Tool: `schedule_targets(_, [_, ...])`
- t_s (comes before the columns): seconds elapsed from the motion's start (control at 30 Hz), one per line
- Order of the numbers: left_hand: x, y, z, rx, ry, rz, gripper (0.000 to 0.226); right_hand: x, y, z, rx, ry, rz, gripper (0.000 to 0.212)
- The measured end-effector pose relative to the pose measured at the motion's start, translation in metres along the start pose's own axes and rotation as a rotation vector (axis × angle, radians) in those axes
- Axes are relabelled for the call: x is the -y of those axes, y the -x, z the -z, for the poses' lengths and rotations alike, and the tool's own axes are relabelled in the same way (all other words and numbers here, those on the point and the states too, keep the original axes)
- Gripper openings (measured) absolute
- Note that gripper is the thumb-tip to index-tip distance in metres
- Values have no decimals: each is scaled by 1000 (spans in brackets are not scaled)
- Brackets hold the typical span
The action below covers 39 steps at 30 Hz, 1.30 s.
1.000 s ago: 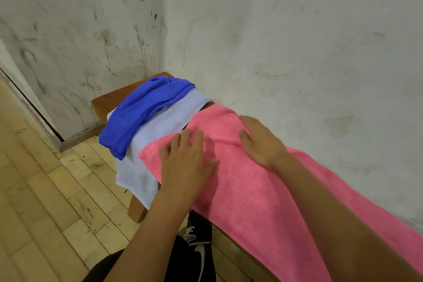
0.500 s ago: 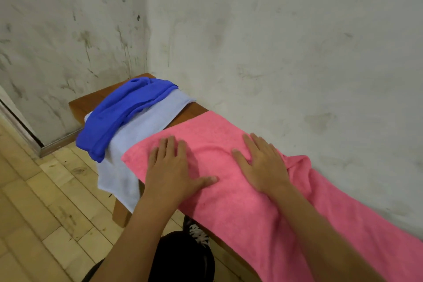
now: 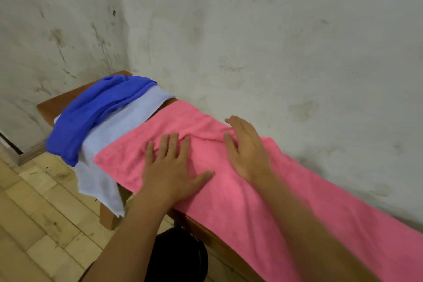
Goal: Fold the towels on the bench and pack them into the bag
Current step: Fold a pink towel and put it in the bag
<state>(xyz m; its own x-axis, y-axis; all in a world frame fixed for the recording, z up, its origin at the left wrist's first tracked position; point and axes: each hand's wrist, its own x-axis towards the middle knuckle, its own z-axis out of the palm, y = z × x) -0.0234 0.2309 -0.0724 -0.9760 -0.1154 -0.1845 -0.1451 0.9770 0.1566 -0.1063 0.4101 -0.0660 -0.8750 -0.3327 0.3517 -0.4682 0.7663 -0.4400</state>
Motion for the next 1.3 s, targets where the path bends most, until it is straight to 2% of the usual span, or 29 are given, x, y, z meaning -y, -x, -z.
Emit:
schedule_targets(0.07, [-7,2,3,-1,0,-15,111,-13,26,14,-101,135,-25,51])
schedule_targets(0.1, [-14,3,3,-6,13,-60,113,-21,42,24,-96,235,-82,56])
schedule_targets(0.17, [-22,4,3,34,47,-179,118,-31,70,36,28,380,-237,69])
schedule_targets(0.23, [-31,8,4,165,32,-247,125,-42,100,48,152,436,-360,83])
schedule_targets(0.3, [-34,14,4,263,-19,-229,133,-45,122,53,194,432,-402,89])
schedule_targets(0.43, [-39,28,8,329,-67,-140,130,-33,148,55,180,413,-418,85])
schedule_targets(0.57, [-41,38,12,366,-36,-82,157,-19,158,59,200,366,-484,87])
schedule_targets(0.67, [-44,37,22,382,-39,-47,162,-22,158,61,190,351,-563,91])
schedule_targets(0.73, [-53,34,28,289,-44,-8,146,-29,152,62,192,362,-578,89])
schedule_targets(0.8, [-65,27,29,73,-72,3,124,-37,143,62,186,364,-588,84])
schedule_targets(0.87, [-76,14,21,-66,-94,-105,117,-44,134,63,199,372,-605,81])
schedule_targets(0.93, [-82,1,10,30,-33,-245,120,-50,126,63,220,374,-622,82])
schedule_targets(1.03, [-89,-6,2,187,-30,-278,117,-57,115,64,249,379,-618,84])
schedule_targets(1.1, [-90,-6,4,191,-73,-262,104,-57,114,65,246,372,-596,81])
schedule_targets(1.2, [-86,-5,12,175,-51,-252,102,-52,125,66,205,341,-548,76])
schedule_targets(1.3, [-91,1,15,28,-30,-252,82,-43,146,67,41,299,-504,71])
